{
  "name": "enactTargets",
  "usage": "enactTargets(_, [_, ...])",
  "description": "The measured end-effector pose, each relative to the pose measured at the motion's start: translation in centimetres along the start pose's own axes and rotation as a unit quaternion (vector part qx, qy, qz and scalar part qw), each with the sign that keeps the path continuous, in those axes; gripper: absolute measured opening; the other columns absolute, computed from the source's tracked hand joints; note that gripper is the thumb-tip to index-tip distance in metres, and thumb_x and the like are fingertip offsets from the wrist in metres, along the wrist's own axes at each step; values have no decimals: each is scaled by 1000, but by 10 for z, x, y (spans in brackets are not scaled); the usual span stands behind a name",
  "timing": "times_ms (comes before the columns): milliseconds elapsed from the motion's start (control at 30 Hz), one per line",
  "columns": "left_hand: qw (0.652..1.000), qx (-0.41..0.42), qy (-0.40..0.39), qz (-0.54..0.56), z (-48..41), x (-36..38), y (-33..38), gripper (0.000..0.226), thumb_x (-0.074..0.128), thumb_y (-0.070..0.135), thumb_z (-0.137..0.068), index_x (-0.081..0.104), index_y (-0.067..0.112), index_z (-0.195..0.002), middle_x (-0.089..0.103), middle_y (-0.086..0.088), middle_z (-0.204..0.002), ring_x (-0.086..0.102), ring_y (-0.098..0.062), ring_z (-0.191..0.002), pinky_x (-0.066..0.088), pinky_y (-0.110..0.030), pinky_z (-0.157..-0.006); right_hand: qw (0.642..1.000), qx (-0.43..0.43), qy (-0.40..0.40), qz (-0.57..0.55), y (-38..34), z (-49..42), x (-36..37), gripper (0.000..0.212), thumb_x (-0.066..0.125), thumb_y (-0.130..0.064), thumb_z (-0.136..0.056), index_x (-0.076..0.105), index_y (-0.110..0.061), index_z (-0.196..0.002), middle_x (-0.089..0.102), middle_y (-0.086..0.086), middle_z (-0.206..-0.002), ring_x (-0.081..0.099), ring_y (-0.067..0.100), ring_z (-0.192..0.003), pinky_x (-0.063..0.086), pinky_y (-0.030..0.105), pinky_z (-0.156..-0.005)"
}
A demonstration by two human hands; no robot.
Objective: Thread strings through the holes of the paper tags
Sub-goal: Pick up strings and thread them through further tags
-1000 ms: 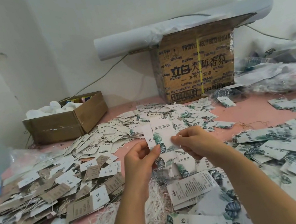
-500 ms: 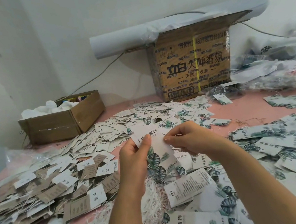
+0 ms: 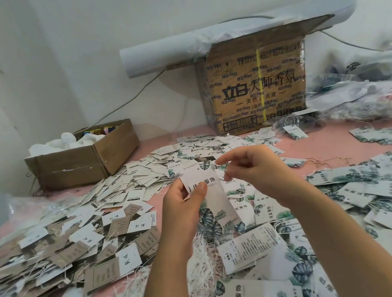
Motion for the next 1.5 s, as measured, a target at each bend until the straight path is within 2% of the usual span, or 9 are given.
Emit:
enactTargets(100, [1000, 9, 1, -6, 1, 0, 2, 12, 61, 12, -89, 64, 23, -94, 73, 9, -87, 69, -9, -80, 51, -28, -70, 999, -19, 12, -31, -2, 1, -2, 25, 65, 2, -81, 67, -22, -79, 69, -10, -62, 66, 4, -65, 50, 16, -61])
enactTargets(267, [999, 29, 18, -23, 1, -1, 5, 11, 62, 14, -89, 63, 25, -93, 73, 12, -85, 69, -7, -77, 49, -25, -65, 998, -33, 17, -43, -3, 0, -1, 24, 69, 3, -77, 70, -21, -74, 66, -15, -57, 59, -6, -53, 43, 5, -53])
enactTargets(367, [998, 42, 27, -35, 1, -2, 6, 11, 61, 16, -89, 62, 26, -90, 72, 16, -82, 68, -4, -73, 49, -25, -64, 1000, -24, 12, -17, -4, 1, 0, 27, 67, 5, -79, 69, -21, -71, 65, -14, -53, 54, -5, -45, 43, 9, -47])
enactTargets(500, [997, 42, 31, -52, 1, -1, 8, 11, 59, 15, -91, 62, 25, -87, 71, 14, -80, 68, -10, -77, 56, -37, -73, 1000, 2, 12, -19, -1, 0, 1, 26, 60, 3, -85, 65, -17, -69, 62, -8, -50, 55, 9, -47, 44, 18, -44])
enactTargets(633, [998, 39, 24, -53, 3, 1, 11, 15, 57, 13, -92, 64, 24, -86, 72, 6, -83, 67, -22, -87, 53, -46, -83, 998, -9, 5, 54, -1, -1, 4, 23, 60, -10, -89, 59, -22, -69, 59, -8, -57, 46, 17, -55, 42, 31, -52])
enactTargets(833, [997, 48, 4, -52, 6, 3, 15, 15, 56, 11, -92, 63, 24, -90, 70, 1, -91, 65, -26, -91, 52, -50, -86, 994, -60, 5, 94, -9, 0, 10, 21, 58, -16, -91, 55, -24, -71, 49, -8, -58, 40, -1, -44, 34, 11, -46])
enactTargets(1000, [997, 61, -3, -53, 7, 5, 19, 22, 60, 7, -90, 60, 30, -89, 69, 2, -93, 66, -28, -89, 52, -52, -84, 986, -81, 21, 143, -12, -1, 16, 16, 57, -13, -90, 54, -20, -77, 45, -11, -70, 38, -1, -59, 31, 9, -54])
enactTargets(1133, [996, 69, -9, -59, 9, 6, 22, 22, 61, 9, -89, 60, 30, -88, 69, 2, -91, 67, -23, -85, 54, -48, -81, 985, -105, 89, 104, -13, 1, 18, 20, 59, -8, -88, 54, -21, -74, 49, -11, -77, 43, -3, -69, 32, 4, -60])
enactTargets(1500, [994, 80, -38, -58, 11, 9, 26, 22, 62, 6, -88, 62, 28, -88, 69, 0, -90, 67, -25, -81, 56, -41, -71, 957, -171, 132, 196, -13, 3, 23, 7, 61, -10, -86, 62, -4, -82, 49, -3, -82, 43, 12, -78, 30, 19, -67])
Point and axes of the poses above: each hand's wrist, its own z-axis away from the middle knuckle, its own x-axis out of the palm, y = z × x, the point moved 1 cm from there along -z, towards the middle knuckle
